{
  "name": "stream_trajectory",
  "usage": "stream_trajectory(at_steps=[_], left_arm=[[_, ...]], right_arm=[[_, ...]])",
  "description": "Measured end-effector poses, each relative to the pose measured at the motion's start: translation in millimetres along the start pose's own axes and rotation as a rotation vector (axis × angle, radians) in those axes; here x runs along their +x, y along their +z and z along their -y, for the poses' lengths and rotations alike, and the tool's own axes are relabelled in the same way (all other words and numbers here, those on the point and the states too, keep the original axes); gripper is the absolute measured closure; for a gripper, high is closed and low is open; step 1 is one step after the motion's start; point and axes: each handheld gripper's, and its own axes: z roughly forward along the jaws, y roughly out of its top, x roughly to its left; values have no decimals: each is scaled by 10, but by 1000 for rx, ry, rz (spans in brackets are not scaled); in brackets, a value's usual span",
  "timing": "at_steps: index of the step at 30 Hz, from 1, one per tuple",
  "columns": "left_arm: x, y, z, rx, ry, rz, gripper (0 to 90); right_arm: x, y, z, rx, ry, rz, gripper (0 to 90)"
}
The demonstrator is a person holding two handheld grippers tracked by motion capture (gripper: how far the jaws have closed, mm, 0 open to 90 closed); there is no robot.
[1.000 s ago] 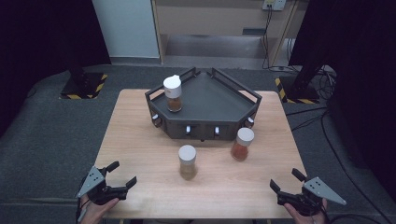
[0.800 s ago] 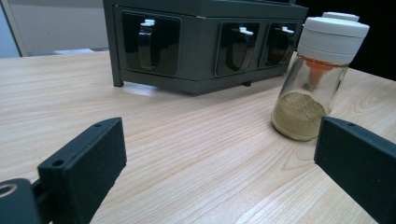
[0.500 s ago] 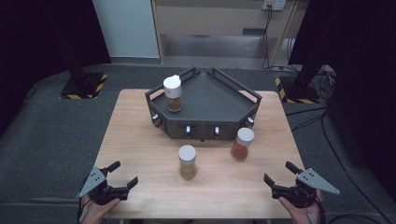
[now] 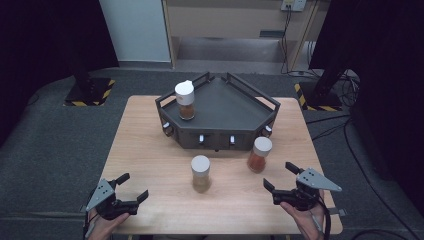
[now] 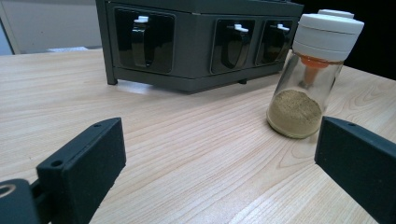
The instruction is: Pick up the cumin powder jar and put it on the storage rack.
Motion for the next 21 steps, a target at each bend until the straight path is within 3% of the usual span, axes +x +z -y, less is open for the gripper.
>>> stream_trajectory(at_steps=[21], left_arm=[[9, 12, 2, 10, -7, 2, 6]], right_arm=[[136, 740, -399, 41, -61, -200, 35]])
